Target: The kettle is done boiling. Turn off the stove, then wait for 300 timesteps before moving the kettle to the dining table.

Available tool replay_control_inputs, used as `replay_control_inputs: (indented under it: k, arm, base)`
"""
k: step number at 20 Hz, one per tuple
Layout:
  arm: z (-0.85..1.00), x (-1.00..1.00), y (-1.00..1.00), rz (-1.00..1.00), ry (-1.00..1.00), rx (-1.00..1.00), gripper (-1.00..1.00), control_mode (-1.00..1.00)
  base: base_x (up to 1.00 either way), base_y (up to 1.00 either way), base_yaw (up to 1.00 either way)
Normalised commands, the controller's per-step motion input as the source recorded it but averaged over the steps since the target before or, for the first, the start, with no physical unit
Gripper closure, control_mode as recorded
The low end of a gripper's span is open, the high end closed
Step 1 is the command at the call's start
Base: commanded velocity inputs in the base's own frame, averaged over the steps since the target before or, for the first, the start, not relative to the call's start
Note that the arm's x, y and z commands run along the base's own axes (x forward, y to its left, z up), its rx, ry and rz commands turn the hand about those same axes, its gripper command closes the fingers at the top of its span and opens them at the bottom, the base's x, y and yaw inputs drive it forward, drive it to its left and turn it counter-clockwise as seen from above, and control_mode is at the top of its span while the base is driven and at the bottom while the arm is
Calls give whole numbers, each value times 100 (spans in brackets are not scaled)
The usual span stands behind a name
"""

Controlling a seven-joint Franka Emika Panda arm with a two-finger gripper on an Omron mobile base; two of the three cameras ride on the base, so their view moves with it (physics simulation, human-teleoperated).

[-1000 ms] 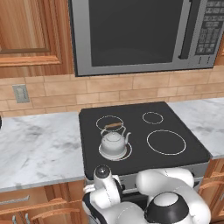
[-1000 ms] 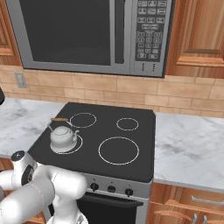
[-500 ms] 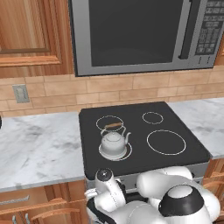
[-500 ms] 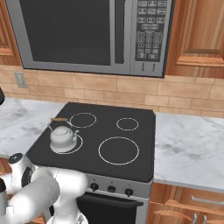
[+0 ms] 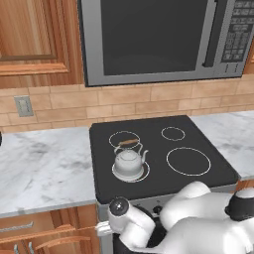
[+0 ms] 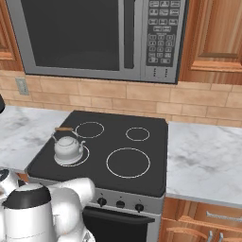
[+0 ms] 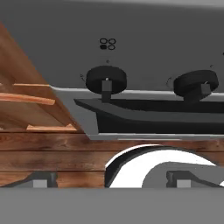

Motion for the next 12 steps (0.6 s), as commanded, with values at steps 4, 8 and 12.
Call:
replay_control_inputs:
  k: [4,8,12]
  arm:
    - [53,-38,0,-4,-13,-10,-100,-100]
    - [58,-33,0,-3,-15,-9,-100,-100]
    - [68,-20,0,-1,-14,-6,-100,-100]
  base:
    - [0,0,0]
    - [0,0,0]
    - [0,0,0]
